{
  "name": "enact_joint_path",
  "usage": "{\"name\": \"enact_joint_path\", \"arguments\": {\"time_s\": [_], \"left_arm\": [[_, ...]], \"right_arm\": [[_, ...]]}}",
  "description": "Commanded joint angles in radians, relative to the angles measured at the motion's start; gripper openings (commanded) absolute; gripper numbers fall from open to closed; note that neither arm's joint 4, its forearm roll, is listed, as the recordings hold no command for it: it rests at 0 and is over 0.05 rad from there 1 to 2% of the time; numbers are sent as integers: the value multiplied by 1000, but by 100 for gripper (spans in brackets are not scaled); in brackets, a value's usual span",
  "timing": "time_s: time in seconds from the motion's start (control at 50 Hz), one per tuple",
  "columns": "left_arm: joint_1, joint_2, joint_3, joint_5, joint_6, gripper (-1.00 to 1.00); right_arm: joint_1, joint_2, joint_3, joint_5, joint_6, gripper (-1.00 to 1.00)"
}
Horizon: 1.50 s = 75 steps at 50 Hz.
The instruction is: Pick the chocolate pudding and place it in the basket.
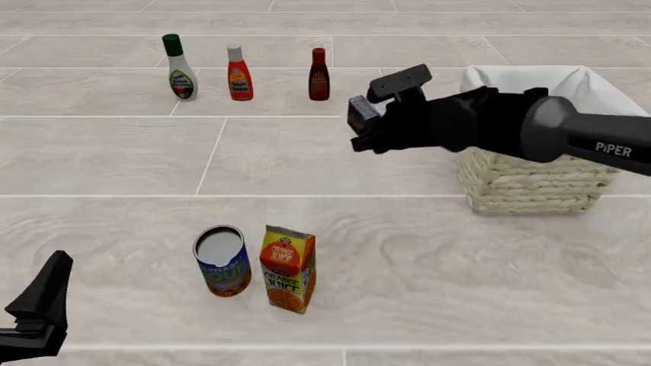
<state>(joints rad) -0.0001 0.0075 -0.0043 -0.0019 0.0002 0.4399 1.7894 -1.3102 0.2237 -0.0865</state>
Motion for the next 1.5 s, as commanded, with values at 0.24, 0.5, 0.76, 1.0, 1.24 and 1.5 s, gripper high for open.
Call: {"name": "enact_joint_path", "arguments": {"time_s": [0.24, 0.5, 0.76, 1.0, 1.24, 1.5], "left_arm": [[0, 0, 0, 0, 0, 100], [0, 0, 0, 0, 0, 100], [0, 0, 0, 0, 0, 100], [0, 0, 0, 0, 0, 100], [0, 0, 0, 0, 0, 100], [0, 0, 0, 0, 0, 100]], "right_arm": [[-59, -115, -85, 100, 52, -100], [-122, -142, -150, 151, 61, -100], [-215, -154, -248, 206, 59, -100], [-284, -159, -310, 252, 86, -100], [-341, -161, -353, 277, 101, -100], [-453, -129, -401, 293, 125, -100]]}}
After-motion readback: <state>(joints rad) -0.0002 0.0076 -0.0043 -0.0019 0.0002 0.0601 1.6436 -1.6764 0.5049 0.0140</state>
